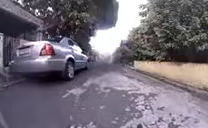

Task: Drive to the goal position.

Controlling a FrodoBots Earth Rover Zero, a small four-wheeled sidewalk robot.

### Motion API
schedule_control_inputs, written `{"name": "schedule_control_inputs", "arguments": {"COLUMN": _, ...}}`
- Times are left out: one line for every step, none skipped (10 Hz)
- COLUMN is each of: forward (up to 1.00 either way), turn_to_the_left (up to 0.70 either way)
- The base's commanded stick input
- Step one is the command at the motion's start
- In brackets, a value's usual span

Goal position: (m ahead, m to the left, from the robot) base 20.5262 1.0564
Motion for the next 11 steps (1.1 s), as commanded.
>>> {"name": "schedule_control_inputs", "arguments": {"forward": 0.70, "turn_to_the_left": 0.00}}
{"name": "schedule_control_inputs", "arguments": {"forward": 0.70, "turn_to_the_left": 0.00}}
{"name": "schedule_control_inputs", "arguments": {"forward": 0.70, "turn_to_the_left": 0.00}}
{"name": "schedule_control_inputs", "arguments": {"forward": 0.70, "turn_to_the_left": 0.00}}
{"name": "schedule_control_inputs", "arguments": {"forward": 0.70, "turn_to_the_left": 0.00}}
{"name": "schedule_control_inputs", "arguments": {"forward": 0.70, "turn_to_the_left": 0.00}}
{"name": "schedule_control_inputs", "arguments": {"forward": 0.70, "turn_to_the_left": 0.00}}
{"name": "schedule_control_inputs", "arguments": {"forward": 0.70, "turn_to_the_left": 0.00}}
{"name": "schedule_control_inputs", "arguments": {"forward": 0.70, "turn_to_the_left": 0.00}}
{"name": "schedule_control_inputs", "arguments": {"forward": 0.70, "turn_to_the_left": 0.00}}
{"name": "schedule_control_inputs", "arguments": {"forward": 0.70, "turn_to_the_left": 0.00}}
